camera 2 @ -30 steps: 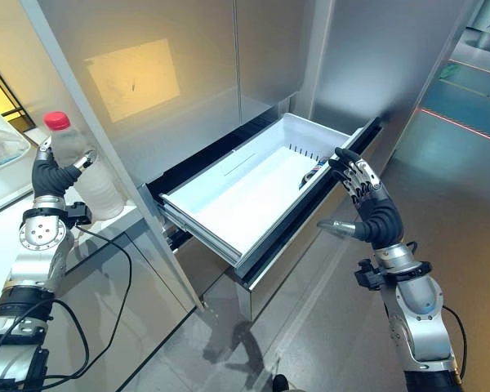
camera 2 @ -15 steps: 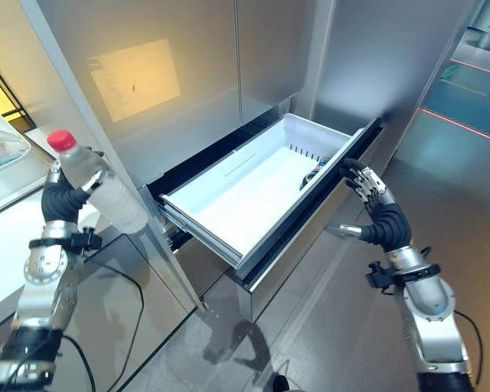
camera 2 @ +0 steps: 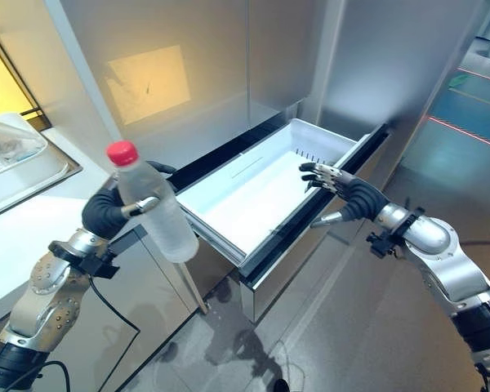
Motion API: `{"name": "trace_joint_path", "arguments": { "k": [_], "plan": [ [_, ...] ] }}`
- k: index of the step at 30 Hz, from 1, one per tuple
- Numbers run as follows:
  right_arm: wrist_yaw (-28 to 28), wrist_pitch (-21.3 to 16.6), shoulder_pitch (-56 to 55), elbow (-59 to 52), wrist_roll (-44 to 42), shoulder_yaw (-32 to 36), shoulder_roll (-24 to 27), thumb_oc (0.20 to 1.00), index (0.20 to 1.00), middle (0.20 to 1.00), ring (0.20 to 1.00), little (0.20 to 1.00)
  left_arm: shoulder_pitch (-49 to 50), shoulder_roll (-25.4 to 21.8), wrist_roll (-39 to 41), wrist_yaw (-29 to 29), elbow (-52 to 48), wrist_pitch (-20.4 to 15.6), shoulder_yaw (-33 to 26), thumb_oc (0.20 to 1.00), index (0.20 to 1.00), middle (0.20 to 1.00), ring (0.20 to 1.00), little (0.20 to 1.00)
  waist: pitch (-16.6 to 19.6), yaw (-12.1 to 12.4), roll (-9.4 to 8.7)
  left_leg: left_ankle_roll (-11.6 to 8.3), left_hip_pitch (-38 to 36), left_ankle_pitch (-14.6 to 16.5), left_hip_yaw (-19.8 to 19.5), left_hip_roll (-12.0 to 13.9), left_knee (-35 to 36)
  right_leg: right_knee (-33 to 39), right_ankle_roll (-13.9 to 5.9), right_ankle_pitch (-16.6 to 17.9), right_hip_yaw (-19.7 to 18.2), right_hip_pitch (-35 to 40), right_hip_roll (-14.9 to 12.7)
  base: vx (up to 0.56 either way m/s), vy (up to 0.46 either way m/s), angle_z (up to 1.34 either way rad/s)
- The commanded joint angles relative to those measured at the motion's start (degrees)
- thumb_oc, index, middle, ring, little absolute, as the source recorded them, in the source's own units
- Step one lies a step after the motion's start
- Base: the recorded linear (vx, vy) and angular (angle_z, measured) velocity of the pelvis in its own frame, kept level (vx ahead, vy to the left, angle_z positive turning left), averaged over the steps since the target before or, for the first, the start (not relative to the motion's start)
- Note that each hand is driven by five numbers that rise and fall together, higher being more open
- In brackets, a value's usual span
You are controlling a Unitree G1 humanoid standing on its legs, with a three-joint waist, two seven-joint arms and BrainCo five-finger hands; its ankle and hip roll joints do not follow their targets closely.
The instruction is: Take the drinks into the refrigerator
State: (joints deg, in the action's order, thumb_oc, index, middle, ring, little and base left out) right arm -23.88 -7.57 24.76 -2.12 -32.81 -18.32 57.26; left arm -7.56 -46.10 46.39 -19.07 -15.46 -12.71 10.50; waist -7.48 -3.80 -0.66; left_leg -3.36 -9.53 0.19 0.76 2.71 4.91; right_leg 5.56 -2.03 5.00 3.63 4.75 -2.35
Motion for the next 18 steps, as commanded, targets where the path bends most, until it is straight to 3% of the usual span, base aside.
{"name": "trace_joint_path", "arguments": {
  "k": [1, 8, 9, 18],
  "plan": [
    [-2.86, -0.52, 9.54, 0.01, -3.87, -5.26, 0.51, 1.000, 1.000, 1.000, 1.000, 1.000, -11.81, -5.06, 3.47, -1.14, -3.43, -4.02, 0.63, 0.200, 0.200, 0.200, 0.200, 0.200, 2.11, -0.19, -1.73, 2.75, 0.39, 7.36, -2.13, -3.26, -5.77, -4.58, -1.22, -10.47, 2.04, 4.99, -0.51, -0.01, -0.006, 0.04],
    [-5.17, 2.09, 15.92, -0.47, -7.58, -15.06, -3.93, 1.000, 1.000, 1.000, 1.000, 1.000, -21.48, -6.24, -0.16, -0.45, -2.01, -4.83, 9.40, 0.200, 0.200, 0.200, 0.200, 0.200, 2.23, -0.46, -1.37, 2.57, -0.01, 6.95, -2.45, -3.20, -5.41, -4.54, -1.18, -10.44, 2.24, 5.44, -0.46, -0.01, -0.006, 0.05],
    [-5.78, 3.60, 15.11, -0.40, -10.92, -16.15, -7.06, 1.000, 1.000, 1.000, 1.000, 1.000, -24.09, -5.33, -0.93, -0.58, -1.93, -4.84, 11.96, 0.200, 0.200, 0.200, 0.200, 0.200, 2.23, -0.58, -1.22, 2.54, -0.13, 6.74, -2.48, -3.17, -5.18, -4.47, -1.17, -10.40, 2.37, 5.54, -0.45, 0.00, 0.000, 0.00],
    [-7.79, 8.15, 13.75, -0.87, -17.77, -21.86, -14.50, 1.000, 1.000, 1.000, 1.000, 1.000, -29.74, -3.39, -1.66, -0.78, -2.70, -4.89, 17.17, 0.200, 0.200, 0.200, 0.200, 0.200, 1.82, -1.03, -0.83, 2.35, 0.02, 5.99, -2.65, -3.02, -4.56, -4.54, -0.97, -10.29, 2.85, 5.27, -0.42, -0.01, -0.001, 0.00]
  ]
}}
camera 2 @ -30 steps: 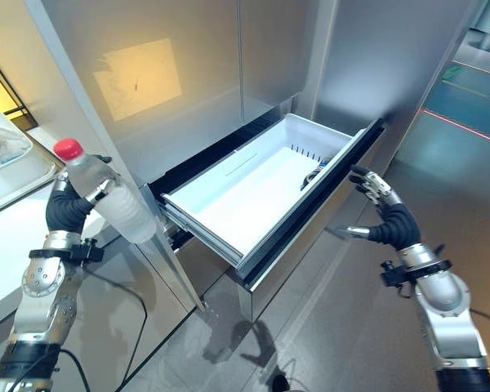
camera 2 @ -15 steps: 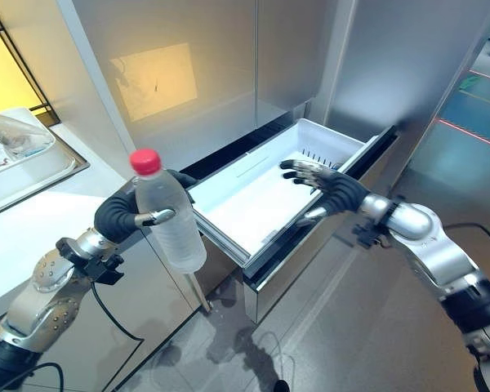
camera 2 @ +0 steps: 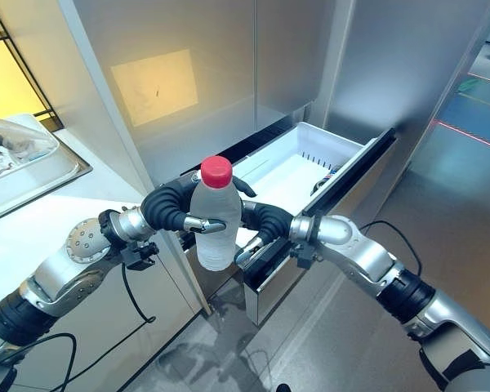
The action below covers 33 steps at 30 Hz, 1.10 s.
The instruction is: Take the drinks into the refrigerator
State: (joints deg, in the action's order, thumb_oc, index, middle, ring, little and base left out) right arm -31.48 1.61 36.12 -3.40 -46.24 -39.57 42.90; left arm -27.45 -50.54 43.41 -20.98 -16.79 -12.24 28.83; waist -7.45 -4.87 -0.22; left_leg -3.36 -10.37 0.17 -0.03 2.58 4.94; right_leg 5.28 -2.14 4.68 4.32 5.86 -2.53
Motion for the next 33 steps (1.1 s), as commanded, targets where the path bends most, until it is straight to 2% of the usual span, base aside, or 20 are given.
{"name": "trace_joint_path", "arguments": {
  "k": [1, 15, 17, 23, 25, 26, 27, 33],
  "plan": [
    [-0.39, -0.63, 1.91, 0.29, -5.24, -0.96, -1.07, 1.000, 1.000, 1.000, 1.000, 1.000, -9.91, 1.28, 1.32, 1.22, -1.48, -5.38, -1.05, 0.200, 0.200, 0.200, 0.200, 0.200, 1.71, 0.04, -1.24, 2.36, 0.85, 5.99, -1.88, -2.91, -4.58, -4.24, -0.84, -9.95, 2.15, 4.15, -0.24, 0.00, 0.000, 0.00],
    [0.69, -1.37, -2.67, 2.32, -4.31, -1.18, -12.24, 1.000, 1.000, 1.000, 1.000, 1.000, -8.53, 8.11, 0.35, 3.16, -0.27, -5.38, -2.64, 0.200, 0.200, 0.200, 0.200, 0.200, 1.46, 0.25, -1.09, 2.69, 1.02, 6.07, -2.12, -2.99, -4.68, -4.17, -0.87, -9.95, 2.24, 4.28, -0.50, 0.00, 0.000, 0.00],
    [1.20, -1.81, -3.76, 2.67, -4.27, -0.28, -14.20, 1.000, 1.000, 1.000, 1.000, 1.000, -7.24, 10.48, -0.03, 3.53, 0.18, -5.40, -3.41, 0.200, 0.200, 0.200, 0.200, 0.200, 1.55, 0.34, -1.10, 2.80, 1.02, 6.10, -2.10, -3.02, -4.67, -4.09, -0.92, -9.86, 2.27, 4.32, -0.61, 0.00, 0.000, 0.00],
    [3.00, -5.47, -4.21, 7.83, -6.66, 3.26, -20.88, 1.000, 1.000, 1.000, 1.000, 1.000, -3.67, 17.30, 0.34, 4.39, 2.04, -6.12, -5.85, 0.200, 0.200, 0.200, 0.200, 0.200, 1.86, 0.67, -1.05, 3.12, 0.92, 6.22, -1.94, -3.15, -4.74, -3.68, -1.00, -9.65, 1.78, 4.43, -0.71, 0.00, 0.000, 0.00],
    [3.49, -6.21, -4.49, 8.74, -6.97, 3.91, -21.84, 1.000, 1.000, 1.000, 1.000, 1.000, -3.16, 18.02, 0.27, 4.50, 2.26, -6.12, -6.05, 0.200, 0.200, 0.200, 0.200, 0.200, 1.93, 0.71, -1.01, 3.16, 0.88, 6.26, -1.86, -3.17, -4.76, -3.68, -1.01, -9.64, 1.71, 4.44, -0.71, 0.00, 0.000, 0.00],
    [3.52, -6.67, -5.17, 9.19, -7.70, 4.64, -23.32, 0.718, 0.718, 0.718, 0.718, 0.718, -2.62, 19.44, 0.06, 4.57, 2.73, -6.22, -6.61, 0.200, 0.200, 0.200, 0.200, 0.200, 2.04, 0.64, -0.98, 3.20, 0.85, 6.24, -1.74, -3.18, -4.71, -3.67, -1.01, -9.64, 1.63, 4.45, -0.74, 0.00, 0.000, 0.00],
    [3.50, -6.77, -5.56, 8.48, -7.54, 4.71, -23.55, 0.200, 0.200, 0.200, 0.200, 0.200, -2.01, 20.07, 0.04, 4.54, 2.87, -6.21, -6.72, 0.200, 0.200, 0.200, 0.200, 0.200, 2.12, 0.56, -0.94, 3.19, 0.77, 6.23, -1.66, -3.15, -4.60, -3.66, -0.99, -9.68, 1.63, 4.48, -0.74, 0.00, 0.000, 0.00],
    [3.12, -6.59, -6.97, 7.15, -7.83, 4.96, -24.15, 0.200, 0.200, 0.200, 0.200, 0.200, -0.37, 22.76, -0.91, 4.93, 3.87, -6.55, -7.52, 0.200, 0.200, 0.200, 0.200, 0.200, 2.40, 0.32, -0.93, 3.28, 0.45, 6.31, -1.59, -3.17, -4.33, -3.57, -0.98, -9.64, 1.50, 4.51, -0.78, 0.00, 0.000, 0.00]
  ]
}}
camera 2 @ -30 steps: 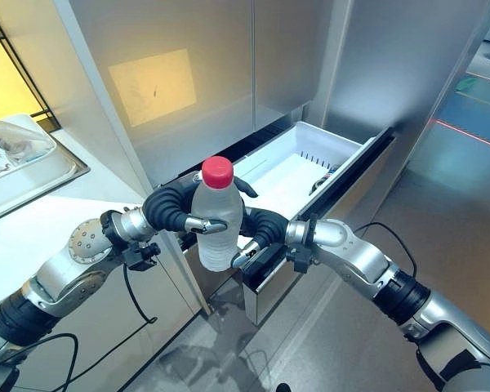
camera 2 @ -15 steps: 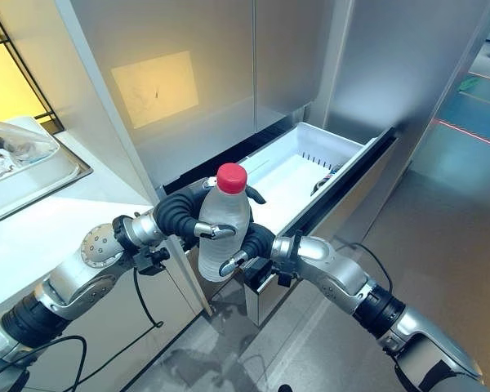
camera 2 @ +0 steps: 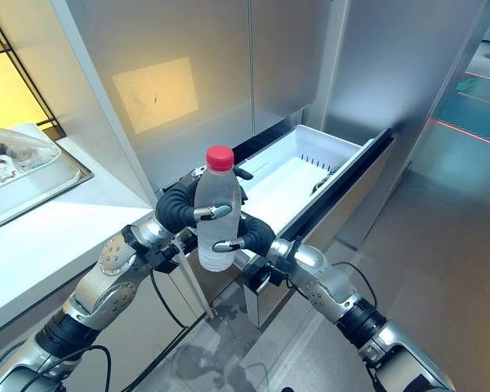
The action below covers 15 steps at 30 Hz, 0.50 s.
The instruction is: Take the drinks into the refrigerator
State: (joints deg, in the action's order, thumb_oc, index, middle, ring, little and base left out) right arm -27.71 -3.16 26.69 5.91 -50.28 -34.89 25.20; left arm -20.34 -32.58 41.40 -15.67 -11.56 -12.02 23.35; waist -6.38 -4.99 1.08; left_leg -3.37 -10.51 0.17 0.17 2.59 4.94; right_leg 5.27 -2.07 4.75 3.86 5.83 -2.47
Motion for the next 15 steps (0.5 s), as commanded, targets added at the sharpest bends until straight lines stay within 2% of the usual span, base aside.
{"name": "trace_joint_path", "arguments": {
  "k": [1, 9, 10, 11, 15],
  "plan": [
    [-0.68, -1.79, 2.13, -2.26, -3.94, 0.45, -6.57, 0.200, 0.200, 0.200, 0.200, 0.200, -7.10, 5.03, 0.86, -0.36, -1.31, -6.74, -2.16, 0.200, 0.200, 0.200, 0.200, 0.200, 1.33, 0.40, -2.20, 3.28, 0.55, 6.31, -1.76, -3.15, -4.30, -3.50, -1.05, -9.72, 2.00, 4.60, -0.82, 0.00, 0.000, 0.00],
    [-0.90, -1.74, -0.24, -3.18, -4.47, 1.57, -6.30, 0.200, 0.200, 0.200, 0.200, 0.200, -4.36, 5.30, 0.22, -0.21, -1.21, -6.68, -3.88, 0.200, 0.200, 0.200, 0.200, 0.200, 1.44, 0.43, -2.26, 3.27, 0.35, 6.37, -1.62, -3.13, -4.29, -3.27, -0.98, -9.69, 1.59, 4.82, -0.65, 0.00, 0.000, 0.00],
    [-0.90, -1.74, -0.47, -3.30, -4.33, 1.72, -6.13, 0.200, 0.200, 0.200, 0.200, 0.200, -4.15, 5.15, 0.23, -0.35, -1.23, -6.55, -3.92, 0.454, 0.454, 0.454, 0.454, 0.454, 1.38, 0.42, -2.24, 3.27, 0.31, 6.34, -1.60, -3.16, -4.24, -3.21, -0.97, -9.67, 1.55, 4.86, -0.63, 0.00, 0.000, 0.00],
    [-0.84, -1.68, -0.82, -3.47, -4.16, 1.81, -5.90, 0.200, 0.200, 0.200, 0.200, 0.200, -3.64, 5.16, 0.34, -0.34, -1.19, -6.49, -4.10, 1.000, 1.000, 1.000, 1.000, 1.000, 1.36, 0.41, -2.25, 3.28, 0.31, 6.33, -1.60, -3.16, -4.28, -3.21, -0.95, -9.66, 1.57, 4.88, -0.63, 0.00, 0.000, 0.00],
    [-1.11, -1.34, -2.00, -4.07, -3.80, 2.74, -4.89, 0.200, 0.200, 0.200, 0.200, 0.200, -2.14, 4.71, 0.50, -0.87, -1.64, -6.09, -4.77, 1.000, 1.000, 1.000, 1.000, 1.000, 1.41, 0.41, -2.37, 3.26, 0.32, 6.36, -1.62, -3.07, -4.31, -3.10, -0.96, -9.68, 1.60, 4.96, -0.64, 0.00, 0.000, 0.00]
  ]
}}
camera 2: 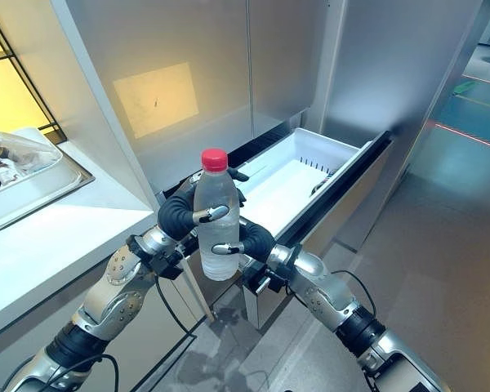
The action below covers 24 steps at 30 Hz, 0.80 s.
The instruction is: Take the drinks into the refrigerator
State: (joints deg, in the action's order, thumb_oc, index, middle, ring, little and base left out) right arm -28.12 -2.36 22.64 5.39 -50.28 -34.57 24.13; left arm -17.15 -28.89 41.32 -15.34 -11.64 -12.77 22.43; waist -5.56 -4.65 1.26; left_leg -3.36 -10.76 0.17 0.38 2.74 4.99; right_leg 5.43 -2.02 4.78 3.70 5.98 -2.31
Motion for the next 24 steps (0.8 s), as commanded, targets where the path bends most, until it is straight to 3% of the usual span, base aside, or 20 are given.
{"name": "trace_joint_path", "arguments": {
  "k": [1, 6, 14, 19, 24],
  "plan": [
    [-0.73, -2.13, 1.87, -3.75, -3.78, 2.68, -3.54, 0.200, 0.200, 0.200, 0.200, 0.200, -4.93, 0.88, 0.57, -1.22, -1.45, -5.26, -4.01, 1.000, 1.000, 1.000, 1.000, 1.000, 0.59, 0.05, -2.56, 3.25, 0.57, 6.33, -1.80, -3.22, -4.32, -3.24, -1.02, -9.68, 1.72, 4.78, -0.80, 0.00, 0.000, 0.00],
    [-0.48, -2.46, -1.13, -5.18, -5.09, 5.59, -1.90, 0.200, 0.200, 0.200, 0.200, 0.200, -3.09, -0.12, -0.01, -1.23, -1.67, -5.23, -5.50, 1.000, 1.000, 1.000, 1.000, 1.000, 0.52, -0.10, -2.57, 3.23, 0.67, 6.23, -1.81, -3.27, -4.31, -3.23, -1.06, -9.59, 1.81, 4.75, -0.83, 0.00, 0.000, 0.00],
    [-0.17, -3.67, -11.71, -9.87, -8.96, 15.92, 0.40, 0.200, 0.200, 0.200, 0.200, 0.200, 5.66, -0.79, 1.27, -1.83, -4.26, -4.97, -12.97, 1.000, 1.000, 1.000, 1.000, 1.000, 0.66, -0.53, -2.50, 3.25, 0.90, 6.04, -1.88, -3.26, -3.97, -2.88, -1.24, -9.37, 1.88, 4.45, -0.93, 0.00, 0.000, 0.00],
    [1.85, -7.37, -23.27, -14.37, -9.77, 32.79, 0.41, 0.200, 0.200, 0.200, 0.200, 0.200, 17.56, 1.80, 3.03, -2.07, -6.38, -5.60, -24.35, 1.000, 1.000, 1.000, 1.000, 1.000, 0.49, -1.06, -2.54, 3.31, 1.28, 6.34, -1.76, -3.51, -4.18, -2.84, -1.31, -9.36, 1.87, 4.03, -0.91, 0.00, 0.000, 0.01],
    [3.35, -9.34, -28.65, -15.85, -6.10, 43.03, 2.23, 0.200, 0.200, 0.200, 0.200, 0.200, 23.47, 2.41, 0.51, -1.98, -5.91, -6.50, -30.46, 1.000, 1.000, 1.000, 1.000, 1.000, 0.34, -1.39, -2.58, 3.43, 1.76, 6.42, -1.69, -3.55, -4.13, -2.88, -1.42, -9.30, 1.57, 3.31, -0.85, 0.00, 0.000, 0.00]
  ]
}}
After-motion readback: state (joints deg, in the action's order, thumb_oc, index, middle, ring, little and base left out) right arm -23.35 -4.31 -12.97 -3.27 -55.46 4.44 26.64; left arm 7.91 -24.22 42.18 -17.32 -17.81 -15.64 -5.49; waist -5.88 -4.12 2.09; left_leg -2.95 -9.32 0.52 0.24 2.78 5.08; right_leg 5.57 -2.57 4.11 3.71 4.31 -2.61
